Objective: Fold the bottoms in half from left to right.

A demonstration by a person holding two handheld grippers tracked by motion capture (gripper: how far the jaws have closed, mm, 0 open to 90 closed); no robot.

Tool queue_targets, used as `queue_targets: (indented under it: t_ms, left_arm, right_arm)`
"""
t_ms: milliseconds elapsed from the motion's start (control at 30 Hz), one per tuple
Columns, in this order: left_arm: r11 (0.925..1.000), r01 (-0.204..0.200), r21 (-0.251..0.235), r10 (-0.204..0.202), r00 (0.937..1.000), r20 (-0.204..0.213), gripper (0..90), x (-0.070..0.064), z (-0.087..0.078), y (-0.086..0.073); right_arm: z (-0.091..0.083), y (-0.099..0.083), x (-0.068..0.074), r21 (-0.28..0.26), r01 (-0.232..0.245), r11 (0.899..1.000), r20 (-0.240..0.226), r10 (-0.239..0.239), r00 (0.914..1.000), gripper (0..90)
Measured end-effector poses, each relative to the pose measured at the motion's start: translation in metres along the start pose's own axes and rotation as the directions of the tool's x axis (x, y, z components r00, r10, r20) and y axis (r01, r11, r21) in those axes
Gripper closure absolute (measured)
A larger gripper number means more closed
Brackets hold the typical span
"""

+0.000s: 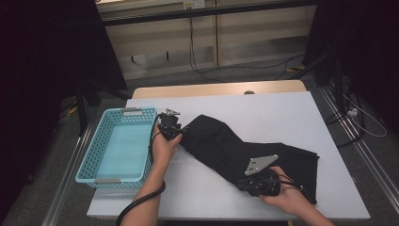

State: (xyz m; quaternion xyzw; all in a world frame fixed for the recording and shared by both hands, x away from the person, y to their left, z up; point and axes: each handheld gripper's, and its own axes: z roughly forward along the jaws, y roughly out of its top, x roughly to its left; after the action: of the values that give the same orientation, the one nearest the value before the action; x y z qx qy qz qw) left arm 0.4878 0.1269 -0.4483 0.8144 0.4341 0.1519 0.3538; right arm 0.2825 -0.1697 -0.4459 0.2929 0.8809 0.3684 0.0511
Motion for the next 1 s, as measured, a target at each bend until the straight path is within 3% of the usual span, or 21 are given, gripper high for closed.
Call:
queue_targets:
  t_ms: [100, 133, 200, 267, 300, 367, 500, 533, 600, 667, 733, 833, 1000]
  left_arm:
    - [0.9995, 0.021, 0.025, -0.022, 0.9992, 0.032, 70.1, -0.001, 0.005, -0.002]
    - [0.9988, 0.036, 0.034, -0.037, 0.9982, 0.047, 78.9, -0.002, 0.005, -0.001]
    - [0.9979, 0.019, 0.062, -0.021, 0.9994, 0.027, 88.0, -0.003, 0.002, 0.002]
    - [0.9971, 0.037, 0.066, -0.035, 0.9989, -0.030, 89.2, -0.002, -0.003, 0.005]
    - [0.9958, 0.070, 0.059, -0.068, 0.9970, -0.036, 89.4, 0.001, -0.007, 0.006]
    - [0.9939, 0.099, 0.048, -0.097, 0.9939, -0.054, 89.5, 0.007, -0.017, 0.009]
    - [0.9936, 0.106, 0.039, -0.103, 0.9916, -0.078, 89.3, 0.011, -0.025, 0.010]
    - [0.9937, 0.108, 0.030, -0.106, 0.9914, -0.077, 89.0, 0.011, -0.026, 0.010]
    - [0.9935, 0.106, 0.040, -0.105, 0.9938, -0.036, 88.3, 0.011, -0.023, 0.008]
    - [0.9966, 0.082, 0.012, -0.082, 0.9966, 0.010, 81.4, 0.009, -0.018, 0.008]
    - [0.9995, 0.032, 0.002, -0.032, 0.9994, -0.015, 62.5, 0.006, -0.013, 0.008]
    - [0.9989, 0.039, -0.026, -0.039, 0.9992, 0.011, 41.3, 0.006, -0.007, 0.011]
    - [1.0000, 0.001, -0.004, -0.001, 0.9996, -0.029, 28.4, 0.006, 0.004, 0.015]
  right_arm:
    - [0.002, -0.001, 0.000, -0.004, -0.006, 1.000, 0.005, 0.006, 1.0000, 82.1]
    - [0.002, -0.002, 0.001, -0.006, -0.005, 1.000, 0.007, 0.005, 1.0000, 81.9]
    - [0.002, -0.001, 0.001, -0.012, -0.009, 1.000, 0.009, 0.009, 0.9999, 81.2]
    - [0.003, -0.001, 0.001, -0.014, -0.016, 1.000, 0.011, 0.017, 0.9998, 81.3]
    - [0.003, -0.002, 0.001, -0.012, -0.020, 1.000, 0.010, 0.020, 0.9998, 81.4]
    - [0.004, -0.001, 0.002, -0.013, -0.018, 1.000, 0.013, 0.018, 0.9998, 81.6]
    - [0.004, 0.001, 0.002, -0.023, -0.016, 1.000, 0.013, 0.017, 0.9998, 81.5]
    - [0.005, 0.001, 0.002, -0.023, -0.018, 1.000, 0.010, 0.018, 0.9998, 81.1]
    - [0.005, 0.001, 0.002, -0.027, -0.019, 0.999, 0.008, 0.019, 0.9998, 77.5]
    - [0.003, 0.002, 0.000, -0.047, -0.030, 0.998, 0.018, 0.031, 0.9994, 68.4]
    - [-0.001, 0.003, -0.003, -0.074, -0.040, 0.996, 0.043, 0.043, 0.9981, 61.7]
    - [-0.006, 0.003, -0.009, -0.111, -0.063, 0.992, 0.088, 0.073, 0.9934, 48.2]
    - [-0.009, 0.000, -0.016, -0.124, -0.092, 0.988, 0.123, 0.108, 0.9865, 38.0]
